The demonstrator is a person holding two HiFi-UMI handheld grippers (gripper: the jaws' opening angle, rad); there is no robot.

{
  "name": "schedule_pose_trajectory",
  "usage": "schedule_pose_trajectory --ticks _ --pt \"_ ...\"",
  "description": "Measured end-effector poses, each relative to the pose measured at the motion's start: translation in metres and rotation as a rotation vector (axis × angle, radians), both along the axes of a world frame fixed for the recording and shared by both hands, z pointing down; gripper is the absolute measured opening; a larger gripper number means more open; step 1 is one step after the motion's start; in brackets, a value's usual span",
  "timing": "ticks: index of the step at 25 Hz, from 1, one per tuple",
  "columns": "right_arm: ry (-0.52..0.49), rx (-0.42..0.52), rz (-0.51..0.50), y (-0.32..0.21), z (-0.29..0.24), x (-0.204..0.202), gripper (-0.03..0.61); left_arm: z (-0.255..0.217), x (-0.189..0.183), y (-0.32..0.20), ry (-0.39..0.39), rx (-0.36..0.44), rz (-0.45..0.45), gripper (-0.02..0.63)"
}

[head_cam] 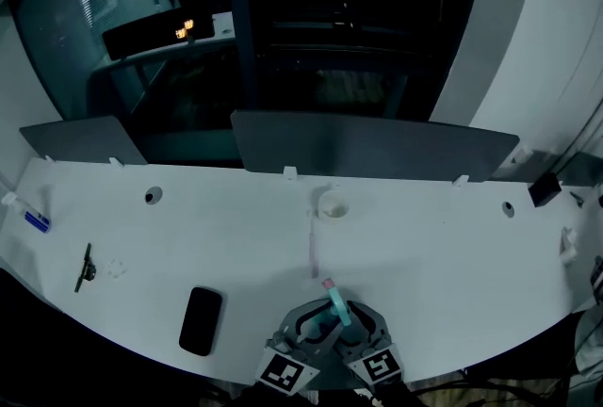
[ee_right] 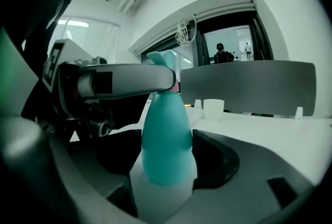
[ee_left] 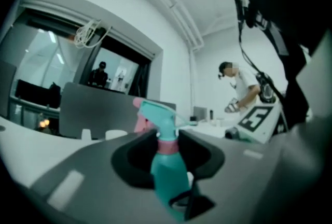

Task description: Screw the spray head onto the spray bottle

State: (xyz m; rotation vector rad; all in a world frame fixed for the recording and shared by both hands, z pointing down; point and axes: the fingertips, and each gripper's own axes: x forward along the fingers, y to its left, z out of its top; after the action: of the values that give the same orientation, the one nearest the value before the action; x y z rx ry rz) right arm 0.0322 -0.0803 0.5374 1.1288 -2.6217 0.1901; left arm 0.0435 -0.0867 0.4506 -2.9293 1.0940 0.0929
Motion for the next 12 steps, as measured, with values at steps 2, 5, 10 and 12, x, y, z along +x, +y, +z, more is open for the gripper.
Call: schedule_pose_trajectory --ticks 2,5,10,12 --pt "-0.015 0.001 -0.120 0.004 0.004 0.003 0.314 -0.001 0.003 0.005 -0.006 0.000 0.134 0.128" --pt "0.025 -0.006 -0.398 0.014 0.011 0.005 0.314 0.010 0.004 0.018 -0.102 -0.032 0.400 0.129" --pt "0.041 -0.109 -0.738 0.025 0.011 -0.001 0.314 0.013 0.004 0.033 -0.173 -0.081 0.644 0.129" --pt "0.031 -0.132 -0.684 0.021 0.011 -0.001 0.316 0.012 0.004 0.029 -0.173 -0.061 0.590 0.129"
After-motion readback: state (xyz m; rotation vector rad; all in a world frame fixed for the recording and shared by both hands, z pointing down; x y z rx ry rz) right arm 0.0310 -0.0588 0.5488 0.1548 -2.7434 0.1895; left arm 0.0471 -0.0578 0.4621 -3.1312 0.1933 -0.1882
